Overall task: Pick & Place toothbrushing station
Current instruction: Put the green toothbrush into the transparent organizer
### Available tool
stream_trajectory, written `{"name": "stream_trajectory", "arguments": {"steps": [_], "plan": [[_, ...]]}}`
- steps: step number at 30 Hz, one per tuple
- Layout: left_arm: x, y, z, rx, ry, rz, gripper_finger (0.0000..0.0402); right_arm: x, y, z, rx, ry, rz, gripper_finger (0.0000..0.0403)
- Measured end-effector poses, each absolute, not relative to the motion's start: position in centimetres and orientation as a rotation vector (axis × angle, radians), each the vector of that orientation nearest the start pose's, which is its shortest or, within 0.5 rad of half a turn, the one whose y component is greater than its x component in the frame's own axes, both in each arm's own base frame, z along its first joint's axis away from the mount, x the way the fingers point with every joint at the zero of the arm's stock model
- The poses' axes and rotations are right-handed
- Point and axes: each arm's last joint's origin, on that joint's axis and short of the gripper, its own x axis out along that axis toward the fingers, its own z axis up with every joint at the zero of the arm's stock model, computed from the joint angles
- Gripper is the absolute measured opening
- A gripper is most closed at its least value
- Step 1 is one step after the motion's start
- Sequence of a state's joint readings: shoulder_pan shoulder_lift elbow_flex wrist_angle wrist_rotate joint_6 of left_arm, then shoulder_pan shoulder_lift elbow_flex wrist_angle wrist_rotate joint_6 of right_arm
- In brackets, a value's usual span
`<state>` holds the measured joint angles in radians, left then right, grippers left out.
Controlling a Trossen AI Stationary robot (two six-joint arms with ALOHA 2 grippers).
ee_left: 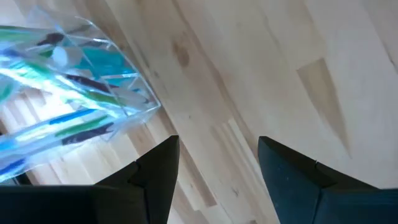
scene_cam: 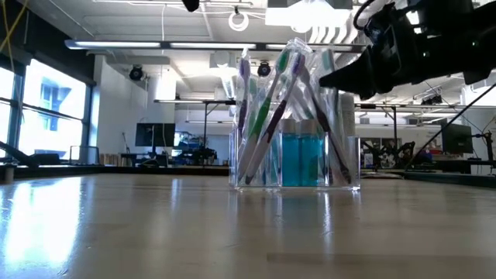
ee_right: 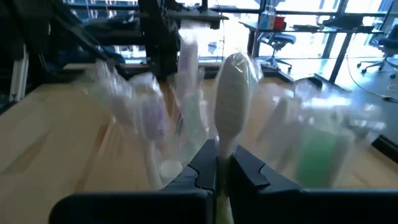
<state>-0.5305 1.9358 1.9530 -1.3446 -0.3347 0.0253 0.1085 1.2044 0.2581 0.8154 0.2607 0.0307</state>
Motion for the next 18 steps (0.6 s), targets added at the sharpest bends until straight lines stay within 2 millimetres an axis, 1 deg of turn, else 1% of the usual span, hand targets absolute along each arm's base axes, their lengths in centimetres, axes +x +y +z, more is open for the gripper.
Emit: {"name": "stream_trajectory", "arguments": {"steps": [4,11,14,18], "plan": [[32.8,-18.0,33.0,0.563,1.204,-0.181,0.021,21.6,1.6,16.6,0.006,0.138,-0.153,0.0014],[31.5,-17.1,34.9,0.527,1.165,-0.176,0.021,21.7,1.6,16.2,0.025,0.166,-0.157,0.007],[30.4,-16.5,34.6,0.518,1.168,-0.169,0.021,21.7,1.6,16.0,0.024,0.187,-0.158,0.0096],[28.4,-15.3,33.1,0.493,1.161,-0.153,0.021,21.6,1.8,16.1,-0.014,0.188,-0.15,0.0132]]}}
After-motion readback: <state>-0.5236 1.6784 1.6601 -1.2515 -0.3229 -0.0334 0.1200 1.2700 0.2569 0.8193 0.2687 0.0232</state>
